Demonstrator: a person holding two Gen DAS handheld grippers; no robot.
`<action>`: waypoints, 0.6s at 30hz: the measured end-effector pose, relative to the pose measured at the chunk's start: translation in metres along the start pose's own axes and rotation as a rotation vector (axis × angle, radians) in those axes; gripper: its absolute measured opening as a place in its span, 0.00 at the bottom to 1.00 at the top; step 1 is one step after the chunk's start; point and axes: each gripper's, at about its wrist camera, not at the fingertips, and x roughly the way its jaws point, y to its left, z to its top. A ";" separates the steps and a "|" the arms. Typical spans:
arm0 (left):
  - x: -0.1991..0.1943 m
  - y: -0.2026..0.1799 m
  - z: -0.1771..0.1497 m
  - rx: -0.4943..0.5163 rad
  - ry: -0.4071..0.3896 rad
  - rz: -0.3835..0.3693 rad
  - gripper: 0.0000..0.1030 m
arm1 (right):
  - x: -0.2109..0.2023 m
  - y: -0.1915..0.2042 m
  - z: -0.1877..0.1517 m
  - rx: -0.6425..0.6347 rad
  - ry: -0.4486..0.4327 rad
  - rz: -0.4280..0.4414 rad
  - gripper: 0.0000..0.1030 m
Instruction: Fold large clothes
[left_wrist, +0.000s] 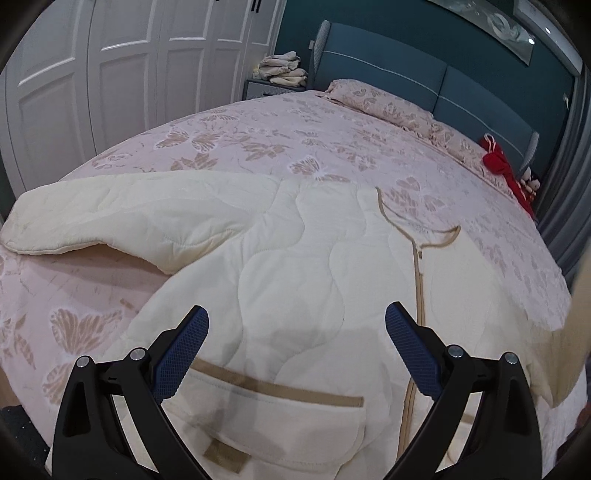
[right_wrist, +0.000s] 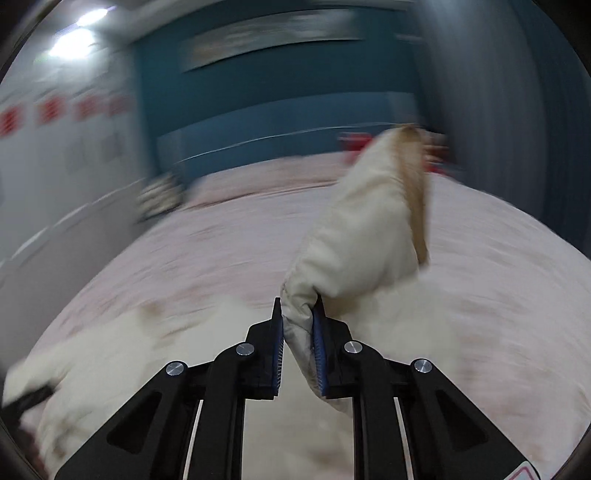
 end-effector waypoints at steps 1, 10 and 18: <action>0.000 0.003 0.002 -0.009 -0.001 -0.003 0.91 | 0.007 0.025 -0.004 -0.031 0.019 0.058 0.14; 0.017 0.034 0.011 -0.114 0.065 -0.136 0.92 | 0.078 0.185 -0.112 -0.236 0.358 0.317 0.42; 0.076 0.013 -0.005 -0.209 0.253 -0.255 0.91 | 0.037 0.078 -0.102 0.128 0.254 0.111 0.67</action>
